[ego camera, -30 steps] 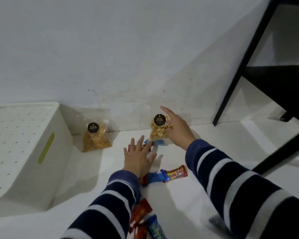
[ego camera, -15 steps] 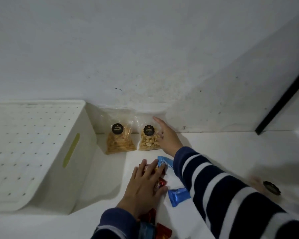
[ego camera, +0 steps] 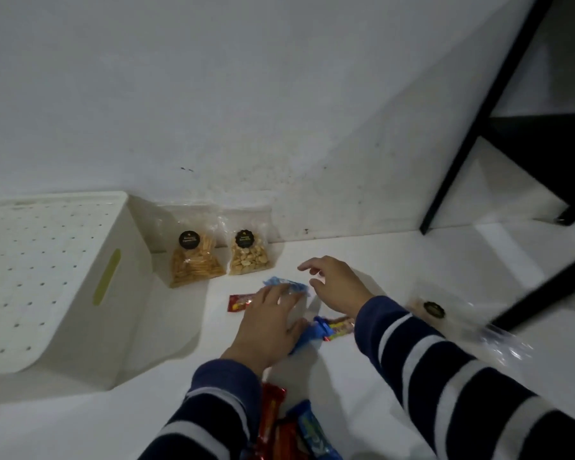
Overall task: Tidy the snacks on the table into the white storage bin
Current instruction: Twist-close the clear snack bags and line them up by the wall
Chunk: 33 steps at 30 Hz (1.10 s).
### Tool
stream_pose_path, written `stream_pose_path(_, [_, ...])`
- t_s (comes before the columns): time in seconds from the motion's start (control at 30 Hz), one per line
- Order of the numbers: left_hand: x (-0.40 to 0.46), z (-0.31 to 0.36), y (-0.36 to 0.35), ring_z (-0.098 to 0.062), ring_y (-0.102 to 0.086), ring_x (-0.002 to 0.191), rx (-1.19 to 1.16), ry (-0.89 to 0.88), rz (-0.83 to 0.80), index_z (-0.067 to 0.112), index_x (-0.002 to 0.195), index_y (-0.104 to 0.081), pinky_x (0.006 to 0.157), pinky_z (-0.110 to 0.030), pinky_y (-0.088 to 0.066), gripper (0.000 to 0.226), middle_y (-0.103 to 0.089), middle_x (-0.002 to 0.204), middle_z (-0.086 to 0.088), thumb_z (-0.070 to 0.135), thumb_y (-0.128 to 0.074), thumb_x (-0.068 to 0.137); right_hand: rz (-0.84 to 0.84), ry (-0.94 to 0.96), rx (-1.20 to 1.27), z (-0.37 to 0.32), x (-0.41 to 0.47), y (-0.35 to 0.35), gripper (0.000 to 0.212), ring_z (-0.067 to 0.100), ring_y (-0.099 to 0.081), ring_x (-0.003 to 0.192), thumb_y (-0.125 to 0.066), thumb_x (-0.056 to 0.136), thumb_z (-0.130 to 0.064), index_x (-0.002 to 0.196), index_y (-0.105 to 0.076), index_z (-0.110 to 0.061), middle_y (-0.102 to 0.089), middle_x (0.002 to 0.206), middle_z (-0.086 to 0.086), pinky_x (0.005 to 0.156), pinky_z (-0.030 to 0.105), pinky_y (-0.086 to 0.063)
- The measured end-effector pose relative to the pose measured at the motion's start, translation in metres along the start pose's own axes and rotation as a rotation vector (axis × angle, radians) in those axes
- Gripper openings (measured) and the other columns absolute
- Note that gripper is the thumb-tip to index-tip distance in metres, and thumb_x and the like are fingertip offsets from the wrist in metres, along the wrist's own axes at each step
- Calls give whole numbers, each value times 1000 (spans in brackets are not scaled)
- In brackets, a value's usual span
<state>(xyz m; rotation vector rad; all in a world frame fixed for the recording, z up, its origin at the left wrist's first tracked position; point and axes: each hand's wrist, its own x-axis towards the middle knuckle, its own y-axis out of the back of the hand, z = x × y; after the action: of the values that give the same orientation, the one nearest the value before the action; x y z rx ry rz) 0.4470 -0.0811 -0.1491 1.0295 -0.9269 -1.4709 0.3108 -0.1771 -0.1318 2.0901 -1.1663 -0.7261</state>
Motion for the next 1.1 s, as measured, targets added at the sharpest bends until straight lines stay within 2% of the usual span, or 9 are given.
stream_pose_path(0.1, [-1, 41, -10, -22, -27, 137, -77, -62, -7, 29, 141, -40, 112, -34, -25, 50, -33, 150, 1, 41, -48, 94, 45, -41, -50, 19, -49, 22, 33, 18, -55, 109, -49, 93, -9, 118, -62, -26, -57, 119, 2, 92, 27, -43])
stream_pose_path(0.3, [-13, 137, -45, -22, -40, 126, -227, -151, 81, 24, 136, -44, 104, -31, -33, 50, -44, 138, 0, 42, -53, 90, 163, -109, -222, 55, -132, 68, 33, 18, -53, 114, -48, 92, -14, 117, -63, -29, -57, 121, -2, 98, 32, -42])
stream_pose_path(0.4, [-21, 182, -60, -23, -41, 126, -268, -76, 83, 25, 140, -35, 98, -38, -42, 66, -41, 141, 1, 56, -53, 85, 237, -174, -318, 78, -162, 86, 35, 21, -50, 115, -48, 90, -13, 117, -62, -30, -54, 123, -2, 98, 39, -42])
stream_pose_path(0.53, [-37, 221, -79, -25, -38, 128, -280, 55, -5, 26, 147, -17, 96, -43, -43, 103, -31, 147, 1, 74, -60, 66, 424, -345, -305, 113, -196, 97, 31, 22, -46, 116, -48, 89, -10, 114, -60, -25, -48, 123, 1, 95, 37, -44])
stream_pose_path(0.67, [-40, 233, -93, -27, -37, 130, -268, 102, -87, 27, 149, -6, 97, -44, -43, 116, -21, 151, 1, 66, -72, 61, 442, -486, -113, 139, -208, 106, 35, 30, -44, 118, -51, 92, -16, 127, -50, -19, -43, 129, 9, 98, 34, -39])
stream_pose_path(0.8, [-37, 230, -100, -28, -45, 123, -369, 113, -130, 34, 148, 0, 97, -47, -45, 120, -29, 143, -2, 47, -81, 62, 478, -633, 509, 148, -202, 113, 42, 24, -57, 93, -62, 88, -18, 127, -46, -14, -59, 118, 9, 79, 31, -47])
stream_pose_path(0.87, [-37, 222, -98, -28, -49, 117, -395, 95, -130, 38, 147, 1, 94, -47, -47, 120, -28, 139, -2, 44, -82, 60, 535, -676, 661, 150, -200, 117, 44, 23, -58, 85, -65, 83, -9, 123, -49, -12, -65, 111, 12, 78, 32, -49])
stream_pose_path(1.0, [-40, 195, -86, -28, -53, 114, -343, 30, -104, 38, 147, 0, 90, -46, -50, 122, -23, 138, 2, 39, -83, 58, 413, -621, 646, 142, -202, 128, 30, 21, -57, 67, -56, 84, 9, 113, -63, 4, -60, 77, 9, 76, 29, -52])
stream_pose_path(1.1, [-49, 172, -74, -26, -48, 121, -284, 10, -68, 34, 150, -4, 91, -45, -49, 119, -18, 144, 5, 37, -84, 61, 251, -502, 366, 125, -205, 129, 25, 21, -63, 76, -62, 84, 1, 108, -70, -1, -67, 83, 11, 88, 33, -54])
